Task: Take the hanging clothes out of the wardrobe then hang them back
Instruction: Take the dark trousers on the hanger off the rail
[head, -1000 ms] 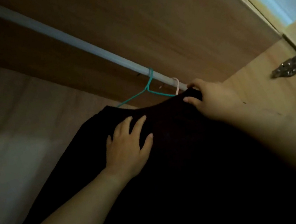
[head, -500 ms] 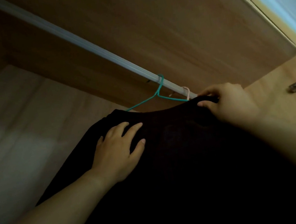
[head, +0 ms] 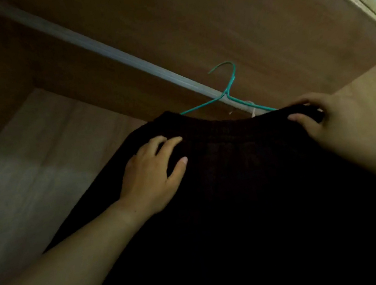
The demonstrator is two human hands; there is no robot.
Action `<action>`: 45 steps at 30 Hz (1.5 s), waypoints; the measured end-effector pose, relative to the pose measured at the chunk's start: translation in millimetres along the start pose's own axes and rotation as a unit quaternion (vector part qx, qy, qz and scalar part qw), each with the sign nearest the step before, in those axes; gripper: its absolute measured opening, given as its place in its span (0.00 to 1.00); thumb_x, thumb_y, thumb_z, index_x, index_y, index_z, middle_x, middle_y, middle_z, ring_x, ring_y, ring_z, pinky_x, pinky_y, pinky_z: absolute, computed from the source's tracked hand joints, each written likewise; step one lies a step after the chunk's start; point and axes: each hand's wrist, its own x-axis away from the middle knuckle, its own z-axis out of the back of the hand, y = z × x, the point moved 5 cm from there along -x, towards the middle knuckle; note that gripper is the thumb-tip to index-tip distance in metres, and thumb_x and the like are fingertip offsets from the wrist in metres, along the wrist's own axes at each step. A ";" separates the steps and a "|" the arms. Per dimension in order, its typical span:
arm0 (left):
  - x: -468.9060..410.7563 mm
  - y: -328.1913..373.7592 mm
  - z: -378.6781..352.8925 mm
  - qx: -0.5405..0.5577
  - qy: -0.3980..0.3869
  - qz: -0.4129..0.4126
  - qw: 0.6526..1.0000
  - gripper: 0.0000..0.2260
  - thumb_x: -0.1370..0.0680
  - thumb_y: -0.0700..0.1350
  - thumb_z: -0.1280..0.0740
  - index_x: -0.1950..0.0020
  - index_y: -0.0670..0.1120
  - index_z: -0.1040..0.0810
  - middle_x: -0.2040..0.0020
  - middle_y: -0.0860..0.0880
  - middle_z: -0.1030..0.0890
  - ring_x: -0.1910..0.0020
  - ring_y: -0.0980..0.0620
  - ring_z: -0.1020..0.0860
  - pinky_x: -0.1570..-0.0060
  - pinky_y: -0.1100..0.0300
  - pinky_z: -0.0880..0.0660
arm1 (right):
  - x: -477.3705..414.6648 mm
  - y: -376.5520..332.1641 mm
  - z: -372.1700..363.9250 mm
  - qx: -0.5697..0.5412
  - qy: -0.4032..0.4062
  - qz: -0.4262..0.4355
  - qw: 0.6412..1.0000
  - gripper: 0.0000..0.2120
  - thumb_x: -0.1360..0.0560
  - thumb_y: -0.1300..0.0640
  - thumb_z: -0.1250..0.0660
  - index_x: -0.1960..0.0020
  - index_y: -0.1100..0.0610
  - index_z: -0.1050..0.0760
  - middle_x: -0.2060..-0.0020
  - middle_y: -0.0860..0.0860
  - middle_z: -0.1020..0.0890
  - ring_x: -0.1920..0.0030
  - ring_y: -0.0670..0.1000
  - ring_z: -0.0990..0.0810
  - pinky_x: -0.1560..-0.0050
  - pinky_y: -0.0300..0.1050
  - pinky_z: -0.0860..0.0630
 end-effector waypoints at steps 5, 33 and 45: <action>23.6 1.0 29.1 -0.037 0.053 -0.024 0.998 0.28 0.25 0.62 0.52 0.30 0.52 0.32 0.34 0.48 0.30 0.36 0.46 0.31 0.41 0.50 0.32 | 68.8 -14.4 6.5 -0.040 -0.038 0.021 0.998 0.07 0.27 0.54 0.31 0.49 0.52 0.20 0.56 0.48 0.17 0.58 0.50 0.21 0.57 0.39 0.31; 336.1 121.0 164.3 0.058 -0.117 0.155 0.979 0.09 0.27 0.63 0.38 0.52 0.63 0.23 0.52 0.60 0.23 0.56 0.59 0.25 0.56 0.55 0.26 | 370.9 -79.5 142.3 -0.287 -0.262 -0.089 0.917 0.15 0.24 0.45 0.40 0.40 0.47 0.25 0.46 0.43 0.20 0.45 0.45 0.22 0.44 0.43 0.27; 383.9 341.8 332.6 -0.110 -0.135 0.173 0.969 0.10 0.25 0.56 0.38 0.51 0.56 0.20 0.60 0.57 0.23 0.61 0.55 0.23 0.63 0.52 0.26 | 419.5 -72.9 316.9 -0.477 -0.194 -0.176 0.839 0.11 0.27 0.55 0.33 0.44 0.50 0.21 0.54 0.48 0.20 0.52 0.42 0.22 0.46 0.31 0.32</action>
